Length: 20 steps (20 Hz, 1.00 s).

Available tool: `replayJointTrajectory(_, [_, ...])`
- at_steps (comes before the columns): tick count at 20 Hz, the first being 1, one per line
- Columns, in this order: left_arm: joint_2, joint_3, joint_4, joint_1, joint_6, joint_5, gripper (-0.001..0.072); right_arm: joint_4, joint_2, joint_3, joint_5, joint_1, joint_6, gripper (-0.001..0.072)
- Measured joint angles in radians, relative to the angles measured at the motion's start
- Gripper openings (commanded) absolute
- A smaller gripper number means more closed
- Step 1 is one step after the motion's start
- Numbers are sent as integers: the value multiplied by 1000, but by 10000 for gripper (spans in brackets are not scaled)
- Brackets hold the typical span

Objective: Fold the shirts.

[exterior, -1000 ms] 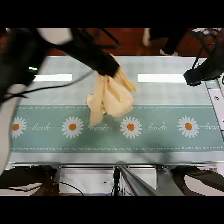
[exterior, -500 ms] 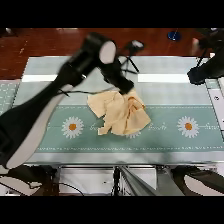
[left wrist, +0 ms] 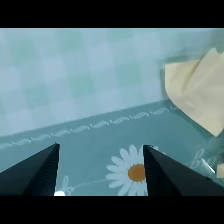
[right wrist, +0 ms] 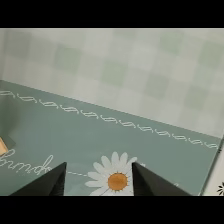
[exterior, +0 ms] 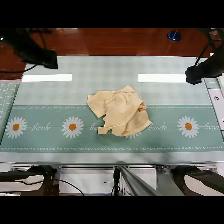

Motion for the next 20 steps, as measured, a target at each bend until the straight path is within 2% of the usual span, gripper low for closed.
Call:
replayJointTrajectory(5, [16,-309,-256,139,77,34,624,128,0,-140,13,-113,-17,485])
replayJointTrajectory(9, [0,-495,-440,156,163,159,624,224,0,-245,4,-163,-37,485])
replayJointTrajectory(14, [-89,-574,-605,148,241,261,624,295,0,-297,-38,-177,-54,484])
replayJointTrajectory(20, [-205,-590,-674,74,265,343,623,326,0,-307,-74,-180,-54,483])
